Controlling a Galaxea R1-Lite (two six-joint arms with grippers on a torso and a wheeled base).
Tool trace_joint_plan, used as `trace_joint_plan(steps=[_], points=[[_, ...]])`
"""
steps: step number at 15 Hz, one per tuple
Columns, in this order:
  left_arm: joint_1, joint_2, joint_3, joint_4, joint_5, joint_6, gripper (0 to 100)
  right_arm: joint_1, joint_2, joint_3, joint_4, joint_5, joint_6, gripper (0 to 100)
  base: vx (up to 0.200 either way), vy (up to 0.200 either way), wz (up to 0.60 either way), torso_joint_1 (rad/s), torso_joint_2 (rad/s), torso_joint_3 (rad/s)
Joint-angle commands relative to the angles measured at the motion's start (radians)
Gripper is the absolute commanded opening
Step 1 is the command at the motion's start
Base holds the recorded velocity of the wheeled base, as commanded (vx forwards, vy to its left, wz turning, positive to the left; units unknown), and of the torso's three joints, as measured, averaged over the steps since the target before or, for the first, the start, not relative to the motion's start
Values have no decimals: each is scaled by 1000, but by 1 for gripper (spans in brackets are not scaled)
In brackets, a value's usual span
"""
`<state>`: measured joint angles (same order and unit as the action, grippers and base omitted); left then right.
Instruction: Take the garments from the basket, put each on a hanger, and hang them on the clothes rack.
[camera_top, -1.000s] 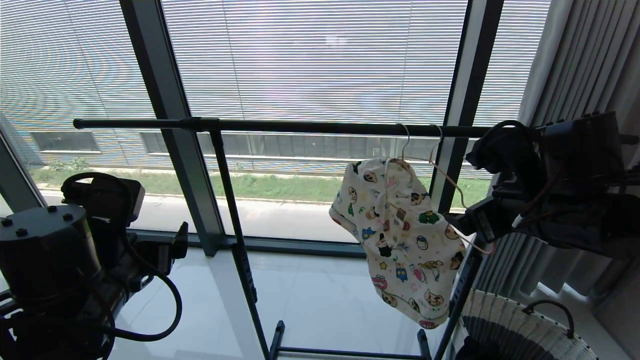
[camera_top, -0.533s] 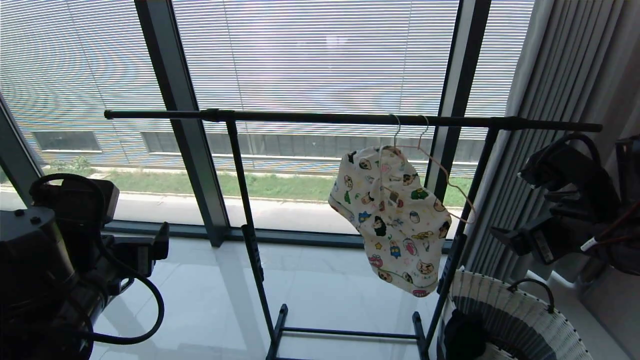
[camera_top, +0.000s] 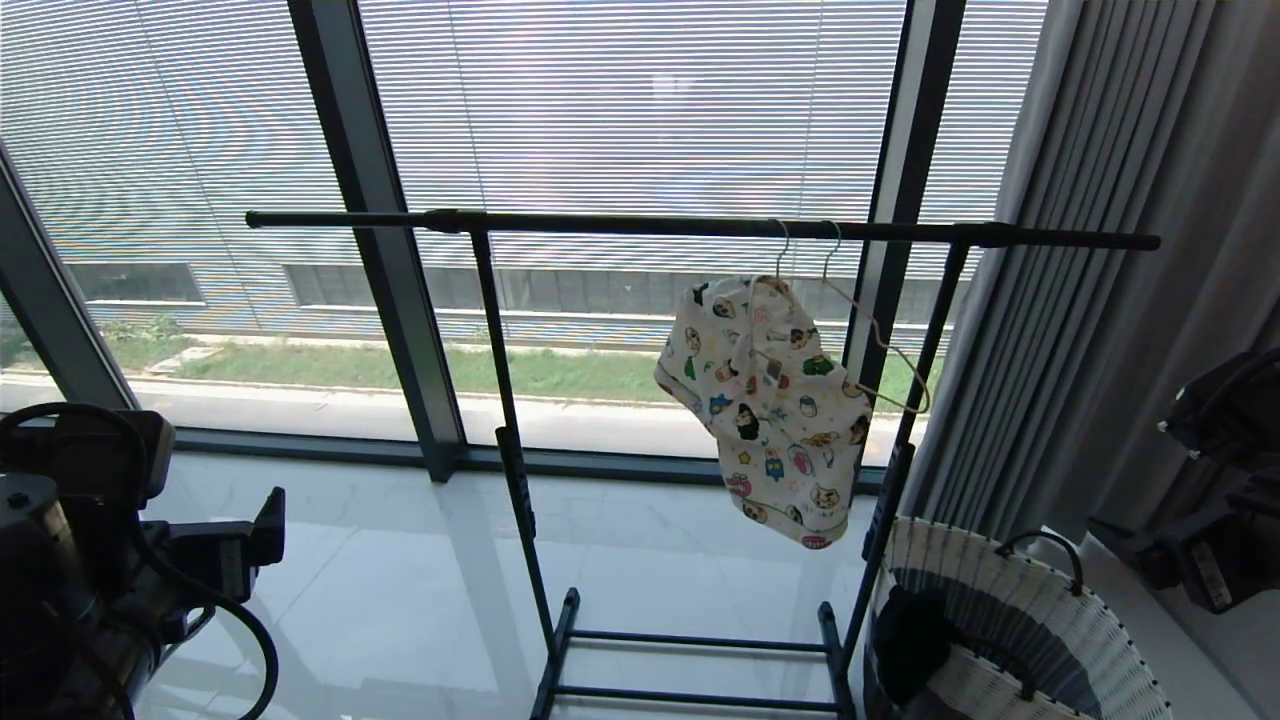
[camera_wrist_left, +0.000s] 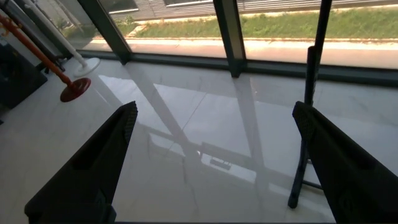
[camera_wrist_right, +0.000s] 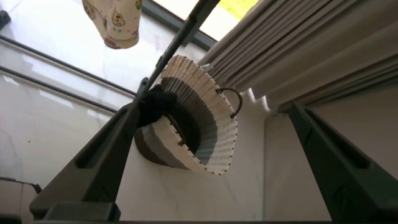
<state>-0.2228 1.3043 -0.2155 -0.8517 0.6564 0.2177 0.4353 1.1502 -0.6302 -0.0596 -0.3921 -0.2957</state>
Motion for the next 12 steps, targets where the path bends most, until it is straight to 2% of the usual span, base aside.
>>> trace_joint_plan(steps=[1, 12], points=[[22, 1, 2, 0, 2, 0, 100, -3, -50, 23, 0, -1, -14, 100, 0, 0, 0, -115, 305, 154], [40, -3, -10, 0, 2, 3, 100, -4, -87, 50, 4, 2, -22, 100, 0, 0, 0, -218, 500, 277]])
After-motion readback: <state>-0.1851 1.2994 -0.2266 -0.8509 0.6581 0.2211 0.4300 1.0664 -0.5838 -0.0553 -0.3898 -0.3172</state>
